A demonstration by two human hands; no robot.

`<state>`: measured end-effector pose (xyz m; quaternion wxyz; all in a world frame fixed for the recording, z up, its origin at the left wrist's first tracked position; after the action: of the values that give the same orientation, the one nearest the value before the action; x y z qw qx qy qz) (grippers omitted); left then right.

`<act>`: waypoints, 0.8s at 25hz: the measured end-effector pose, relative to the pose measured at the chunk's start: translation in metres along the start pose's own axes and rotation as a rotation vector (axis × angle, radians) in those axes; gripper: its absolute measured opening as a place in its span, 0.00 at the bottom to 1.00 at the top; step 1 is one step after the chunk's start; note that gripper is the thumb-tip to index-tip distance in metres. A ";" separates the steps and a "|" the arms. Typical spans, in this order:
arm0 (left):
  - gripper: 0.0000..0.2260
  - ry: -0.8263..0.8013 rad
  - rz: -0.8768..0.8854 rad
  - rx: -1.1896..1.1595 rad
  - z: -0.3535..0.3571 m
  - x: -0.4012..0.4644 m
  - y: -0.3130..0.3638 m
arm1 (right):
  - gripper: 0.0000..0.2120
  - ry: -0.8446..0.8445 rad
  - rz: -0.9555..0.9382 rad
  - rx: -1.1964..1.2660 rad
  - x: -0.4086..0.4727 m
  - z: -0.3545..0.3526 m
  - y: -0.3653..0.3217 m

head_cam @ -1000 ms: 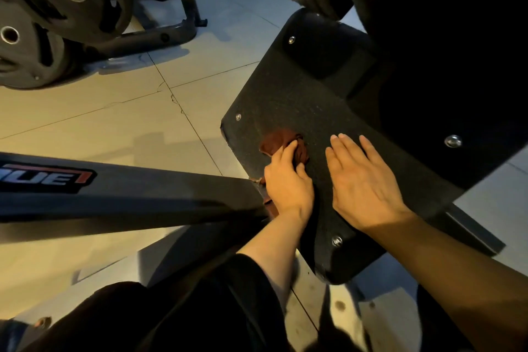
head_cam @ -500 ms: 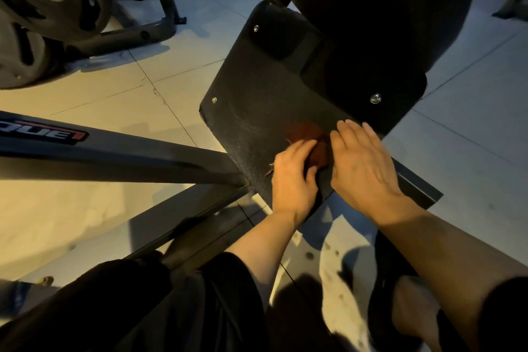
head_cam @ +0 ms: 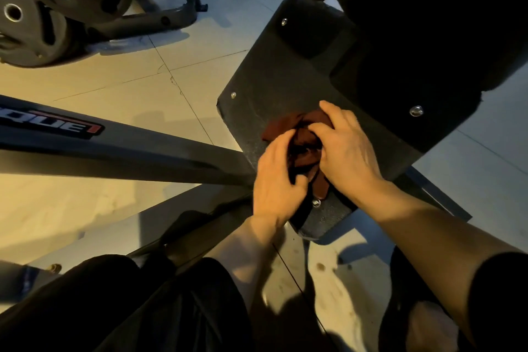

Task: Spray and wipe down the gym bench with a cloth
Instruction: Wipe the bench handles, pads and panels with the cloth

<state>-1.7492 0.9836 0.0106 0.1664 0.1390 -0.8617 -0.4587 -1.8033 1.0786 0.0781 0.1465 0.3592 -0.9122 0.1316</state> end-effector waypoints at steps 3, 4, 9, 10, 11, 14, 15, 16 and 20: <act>0.25 0.154 -0.214 0.159 -0.021 0.016 -0.031 | 0.24 -0.220 -0.166 -0.243 -0.004 0.049 -0.012; 0.23 0.139 -0.210 0.206 -0.021 0.024 -0.034 | 0.25 -0.260 -0.233 -0.293 -0.005 0.061 -0.017; 0.19 0.064 -0.270 0.247 -0.021 0.056 -0.062 | 0.23 -0.383 -0.398 -0.337 0.031 0.087 -0.036; 0.19 0.061 -0.306 0.222 -0.022 0.060 -0.068 | 0.23 -0.368 -0.383 -0.347 0.044 0.087 -0.037; 0.19 0.049 -0.337 0.193 -0.021 0.063 -0.073 | 0.23 -0.322 -0.344 -0.352 0.057 0.084 -0.036; 0.26 -0.030 -0.381 0.179 -0.017 0.081 -0.086 | 0.24 -0.328 -0.348 -0.344 0.080 0.104 -0.047; 0.29 -0.059 -0.390 0.198 -0.017 0.087 -0.089 | 0.23 -0.405 -0.415 -0.362 0.082 0.119 -0.054; 0.31 -0.078 -0.395 0.219 -0.018 0.093 -0.092 | 0.22 -0.459 -0.464 -0.392 0.087 0.130 -0.057; 0.24 -0.064 -0.377 0.246 -0.026 0.115 -0.099 | 0.21 -0.301 -0.322 -0.400 0.131 0.118 -0.043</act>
<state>-1.8345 0.8657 -0.0399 0.0321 0.3021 -0.8749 -0.3772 -1.8854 0.9266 0.0225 0.0967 0.4789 -0.8627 -0.1305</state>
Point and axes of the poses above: each hand's wrist, its own x-axis towards the middle knuckle, its own z-axis out of the palm, y = z × x, the point moved 9 cm from there along x, towards the middle knuckle, and after that the axes turned 6 degrees about -z, right-handed, at the moved point
